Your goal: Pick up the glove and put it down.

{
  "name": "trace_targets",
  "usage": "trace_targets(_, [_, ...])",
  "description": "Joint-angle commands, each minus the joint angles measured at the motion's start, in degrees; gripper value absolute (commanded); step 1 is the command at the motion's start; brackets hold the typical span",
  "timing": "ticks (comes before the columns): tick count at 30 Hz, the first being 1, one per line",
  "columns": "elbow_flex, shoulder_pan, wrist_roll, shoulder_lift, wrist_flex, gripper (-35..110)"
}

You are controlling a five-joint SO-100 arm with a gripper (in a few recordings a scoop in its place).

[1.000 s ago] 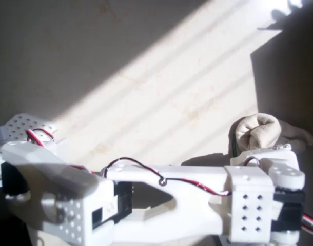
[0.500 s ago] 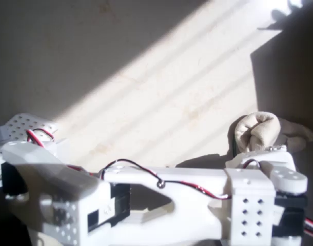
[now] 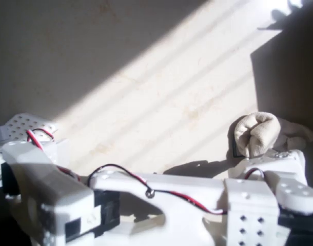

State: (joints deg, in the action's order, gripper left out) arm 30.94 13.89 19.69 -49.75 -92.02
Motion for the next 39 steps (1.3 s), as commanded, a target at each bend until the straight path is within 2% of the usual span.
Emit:
trace_targets(1, [-1.0,-4.8,-0.4,-6.3,-0.3,29])
trace_targets(6, [-1.0,-12.3,-1.1,-6.0,0.3,29])
trace_targets(12, [-1.0,-17.5,-6.8,-3.6,1.5,30])
trace_targets(20, [-1.0,-19.1,-6.9,4.9,7.8,29])
trace_targets(35, [-1.0,-18.5,-6.9,9.7,8.0,29])
trace_targets(39, [-1.0,-18.8,-6.2,9.7,8.1,20])
